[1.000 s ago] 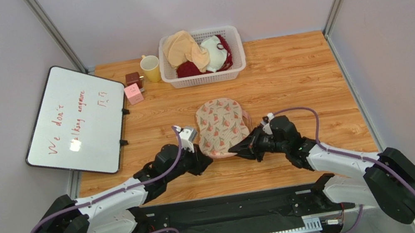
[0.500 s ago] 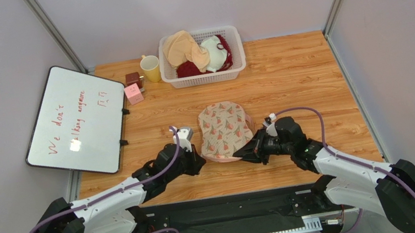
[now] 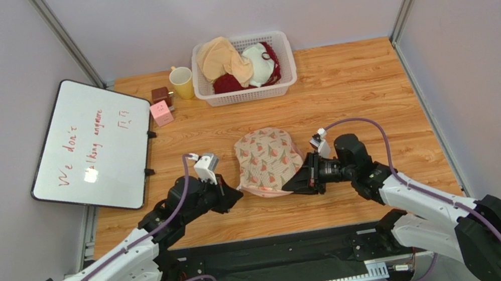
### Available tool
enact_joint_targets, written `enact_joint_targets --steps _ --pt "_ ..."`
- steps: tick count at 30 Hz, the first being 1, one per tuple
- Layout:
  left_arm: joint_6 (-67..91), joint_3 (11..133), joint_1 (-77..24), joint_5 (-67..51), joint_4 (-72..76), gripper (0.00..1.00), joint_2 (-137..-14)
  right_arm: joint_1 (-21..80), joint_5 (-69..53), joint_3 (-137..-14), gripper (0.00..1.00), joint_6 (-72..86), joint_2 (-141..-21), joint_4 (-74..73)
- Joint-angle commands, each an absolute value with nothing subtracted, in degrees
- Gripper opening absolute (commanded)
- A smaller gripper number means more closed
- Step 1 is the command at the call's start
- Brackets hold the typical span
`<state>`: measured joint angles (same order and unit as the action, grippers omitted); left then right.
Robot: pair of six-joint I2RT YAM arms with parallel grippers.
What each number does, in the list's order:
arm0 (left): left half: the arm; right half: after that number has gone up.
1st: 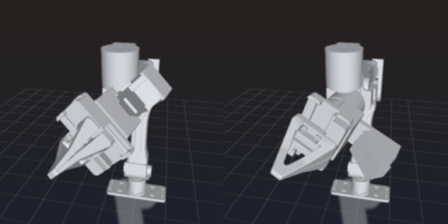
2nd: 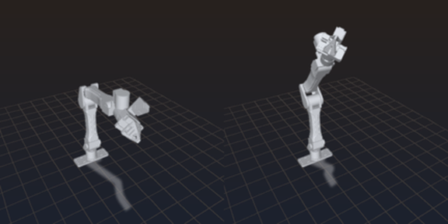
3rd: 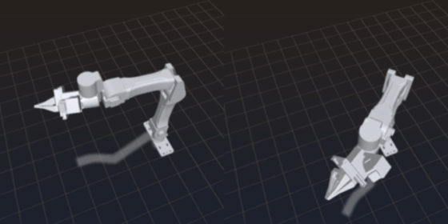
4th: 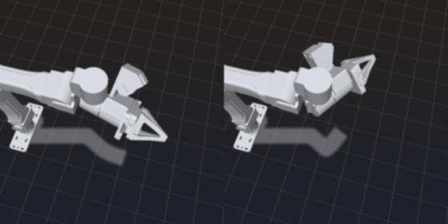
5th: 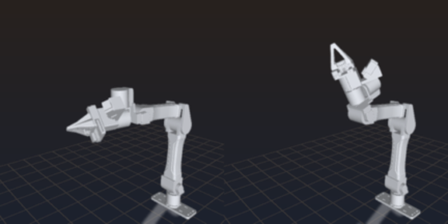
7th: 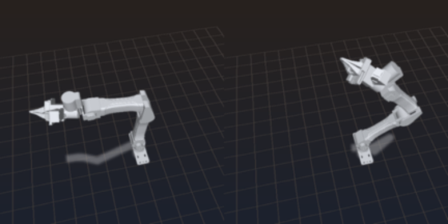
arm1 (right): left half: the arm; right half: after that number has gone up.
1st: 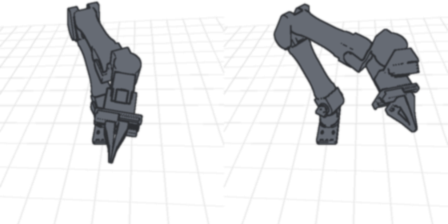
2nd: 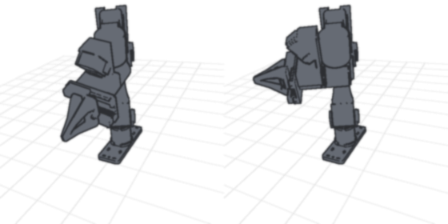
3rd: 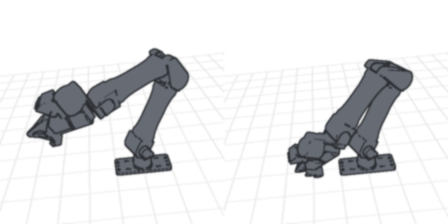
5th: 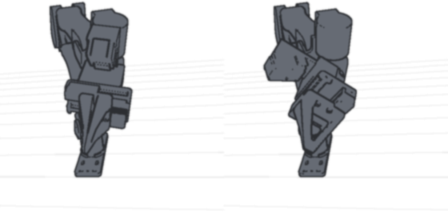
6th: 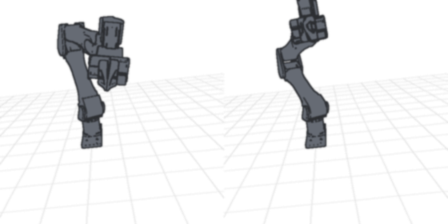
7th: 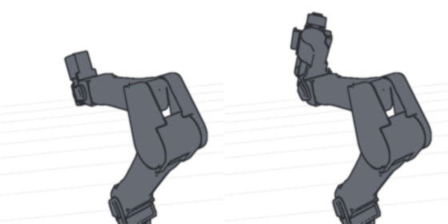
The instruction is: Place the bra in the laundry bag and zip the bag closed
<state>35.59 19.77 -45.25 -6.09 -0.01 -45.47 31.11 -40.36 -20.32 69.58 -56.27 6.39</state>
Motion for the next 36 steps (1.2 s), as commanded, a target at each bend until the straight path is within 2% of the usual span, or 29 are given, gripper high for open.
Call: enact_joint_targets --steps 1,11,18,21,29,33,36 --pt "32.61 18.81 -42.45 0.53 -6.94 0.00 -42.81 29.89 -48.59 -20.48 0.00 63.90 -55.55 4.66" --pt "32.34 16.79 -42.36 -7.29 -6.94 0.02 -38.51 27.60 -55.10 -17.14 0.00 62.66 -53.35 15.88" --pt "33.84 16.00 -42.36 -9.49 -9.22 0.43 -32.62 27.51 -56.26 -17.66 0.00 61.01 -50.80 16.45" --pt "34.98 16.08 -42.36 -10.72 -10.63 0.50 -29.19 27.42 -55.90 -17.14 0.00 61.17 -50.89 15.47" --pt "40.07 13.46 -42.36 -14.06 -8.54 0.54 -23.21 27.51 -53.80 -17.66 0.00 63.37 -48.26 19.87" --pt "45.77 8.63 -42.45 -16.16 -2.30 0.54 -22.24 27.51 -44.25 -20.03 0.00 60.48 -41.41 16.72" --pt "49.38 3.00 -42.45 -17.40 5.96 0.54 -22.15 27.51 -35.90 -23.90 0.00 55.12 -37.27 6.28"
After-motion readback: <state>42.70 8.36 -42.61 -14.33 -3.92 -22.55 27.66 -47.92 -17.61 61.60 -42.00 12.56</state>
